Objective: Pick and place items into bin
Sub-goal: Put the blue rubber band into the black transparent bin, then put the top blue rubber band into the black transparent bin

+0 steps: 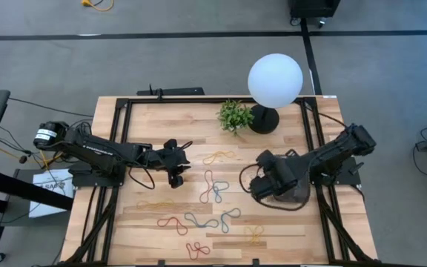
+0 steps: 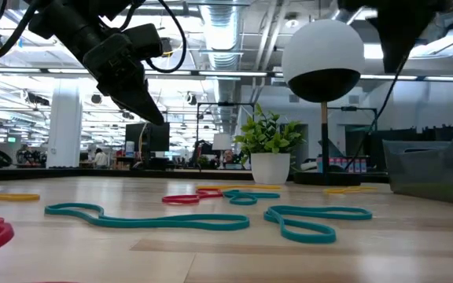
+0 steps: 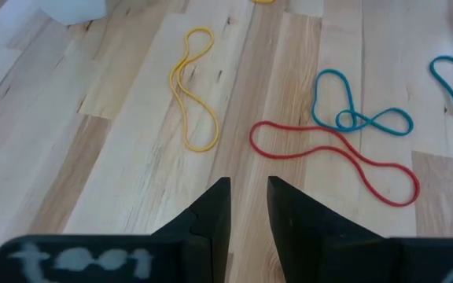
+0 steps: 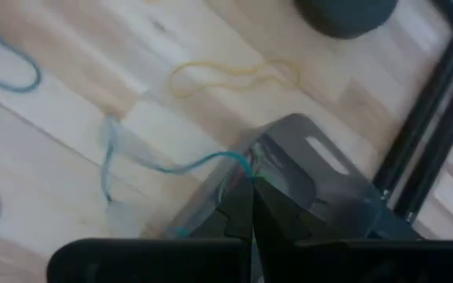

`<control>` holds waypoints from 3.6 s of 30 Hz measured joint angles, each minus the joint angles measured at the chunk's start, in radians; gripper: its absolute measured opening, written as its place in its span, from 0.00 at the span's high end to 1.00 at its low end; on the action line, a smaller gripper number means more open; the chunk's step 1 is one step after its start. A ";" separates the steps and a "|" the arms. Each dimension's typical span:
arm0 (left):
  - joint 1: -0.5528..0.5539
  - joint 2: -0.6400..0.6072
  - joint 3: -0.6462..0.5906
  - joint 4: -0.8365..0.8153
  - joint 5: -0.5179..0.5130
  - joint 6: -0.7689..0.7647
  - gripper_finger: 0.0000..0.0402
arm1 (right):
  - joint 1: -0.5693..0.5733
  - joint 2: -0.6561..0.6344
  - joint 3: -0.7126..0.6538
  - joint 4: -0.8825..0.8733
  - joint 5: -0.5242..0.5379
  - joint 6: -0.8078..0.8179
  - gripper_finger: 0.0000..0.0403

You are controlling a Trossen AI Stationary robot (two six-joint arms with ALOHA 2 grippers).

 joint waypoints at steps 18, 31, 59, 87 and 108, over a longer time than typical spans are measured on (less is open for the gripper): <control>0.000 0.000 0.000 0.005 -0.004 0.000 0.81 | 0.138 -0.214 -0.412 0.087 -0.230 0.321 1.00; 0.000 0.000 -0.001 0.005 -0.003 -0.016 0.81 | 0.154 -0.211 -0.447 0.264 -0.288 0.471 1.00; 0.000 0.000 -0.002 0.191 0.188 -0.035 0.81 | 0.107 -0.185 -0.446 0.381 0.449 0.234 0.79; -0.074 0.668 0.206 0.591 0.258 0.245 0.81 | -0.017 -0.185 -0.446 0.732 0.466 -0.238 0.79; -0.074 0.669 0.254 0.402 0.168 0.264 0.98 | -0.093 -0.015 -0.446 1.398 0.036 -0.909 0.79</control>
